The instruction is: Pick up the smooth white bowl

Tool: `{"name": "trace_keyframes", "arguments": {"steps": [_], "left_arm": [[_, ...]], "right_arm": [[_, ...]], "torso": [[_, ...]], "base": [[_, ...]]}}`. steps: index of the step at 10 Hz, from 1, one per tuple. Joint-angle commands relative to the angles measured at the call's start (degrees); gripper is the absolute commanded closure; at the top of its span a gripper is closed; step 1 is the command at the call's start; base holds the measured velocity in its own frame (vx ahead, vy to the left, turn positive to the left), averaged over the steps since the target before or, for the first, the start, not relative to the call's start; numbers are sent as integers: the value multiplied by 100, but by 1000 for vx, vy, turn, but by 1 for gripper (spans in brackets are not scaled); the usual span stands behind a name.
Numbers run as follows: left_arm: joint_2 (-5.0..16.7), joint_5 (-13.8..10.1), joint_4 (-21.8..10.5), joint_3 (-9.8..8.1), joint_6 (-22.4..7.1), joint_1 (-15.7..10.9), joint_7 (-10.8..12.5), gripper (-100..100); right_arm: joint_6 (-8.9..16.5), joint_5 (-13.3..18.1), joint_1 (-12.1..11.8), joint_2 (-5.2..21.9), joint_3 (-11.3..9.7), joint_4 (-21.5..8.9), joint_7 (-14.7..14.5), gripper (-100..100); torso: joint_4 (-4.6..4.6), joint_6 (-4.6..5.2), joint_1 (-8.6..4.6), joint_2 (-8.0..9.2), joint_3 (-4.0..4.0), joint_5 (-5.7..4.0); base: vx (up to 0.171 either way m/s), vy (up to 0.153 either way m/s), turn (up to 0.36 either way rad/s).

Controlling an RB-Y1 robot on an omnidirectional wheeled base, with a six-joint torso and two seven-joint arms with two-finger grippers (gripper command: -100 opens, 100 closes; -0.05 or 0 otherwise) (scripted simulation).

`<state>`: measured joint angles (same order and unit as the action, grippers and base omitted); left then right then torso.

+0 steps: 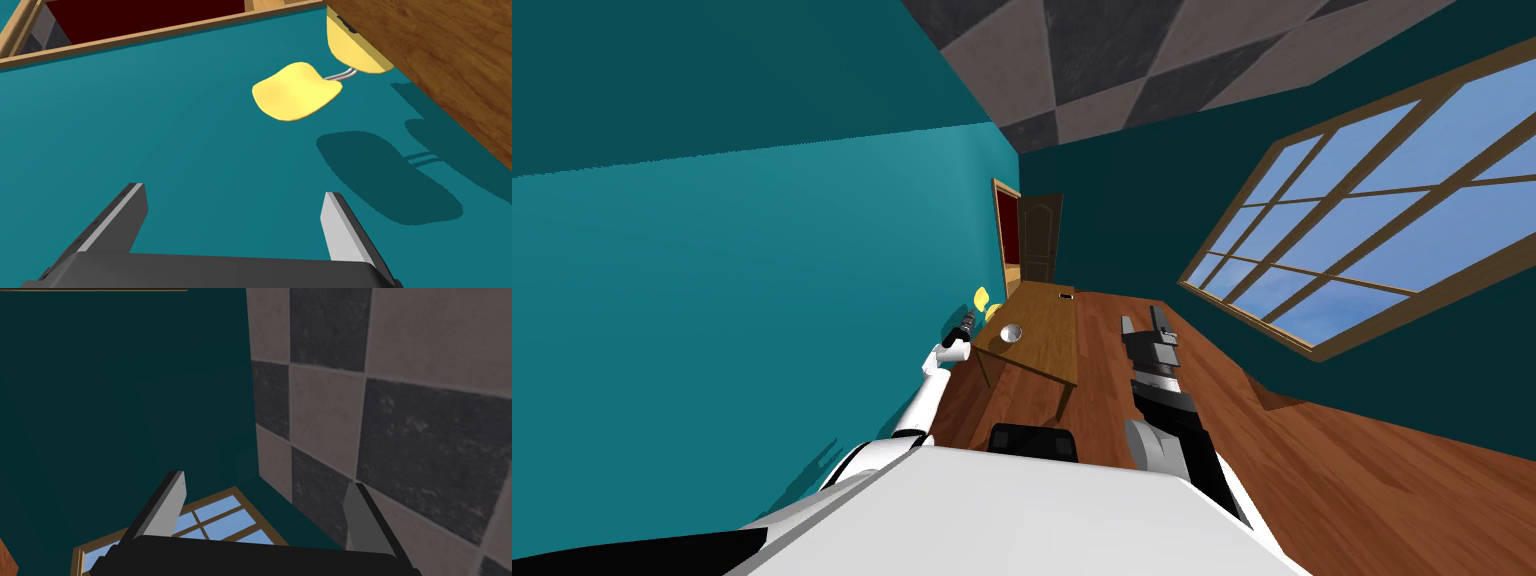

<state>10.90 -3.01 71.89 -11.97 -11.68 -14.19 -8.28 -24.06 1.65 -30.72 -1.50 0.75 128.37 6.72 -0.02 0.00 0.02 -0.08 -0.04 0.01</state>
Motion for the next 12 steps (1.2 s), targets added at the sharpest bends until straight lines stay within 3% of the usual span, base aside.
{"name": "trace_keyframes", "arguments": {"steps": [1, 2, 3, 6, 11, 12], "left_arm": [[-21, 7, -160, -40, -165, -96, -10, -100], [-44, 8, -390, -110, -375, -297, -20, -100], [-44, 8, -481, -110, -375, -297, -20, -100], [-104, 18, -1076, -250, -782, -677, -34, -100], [-181, 35, -1690, -388, -1167, -1021, -43, -100], [-225, 46, -1966, -454, -1348, -1178, -45, -100]], "right_arm": [[0, 0, 0, 0, 0, 0, 0, 0], [0, 0, 0, 0, 0, 0, 0, 0], [0, 0, 0, 0, 0, 0, 0, 0], [0, 0, 0, 0, 0, 0, 0, 0], [0, 0, 0, 0, 0, 0, 0, 0], [0, 0, 0, 0, 0, 0, 0, 0]], "torso": [[0, 0, 0, 0, 0, 0], [0, -2, 0, 3, 2, 0], [0, 0, -2, -1, 0, -1], [0, -2, -2, 2, 1, 0], [0, -1, -8, -1, 0, -2], [-1, -2, -9, -2, -1, -2]], "base": [[9, 9, -14], [23, 6, -30], [19, 4, -33], [16, 5, -28], [22, -2, -29], [29, -12, -27]]}}
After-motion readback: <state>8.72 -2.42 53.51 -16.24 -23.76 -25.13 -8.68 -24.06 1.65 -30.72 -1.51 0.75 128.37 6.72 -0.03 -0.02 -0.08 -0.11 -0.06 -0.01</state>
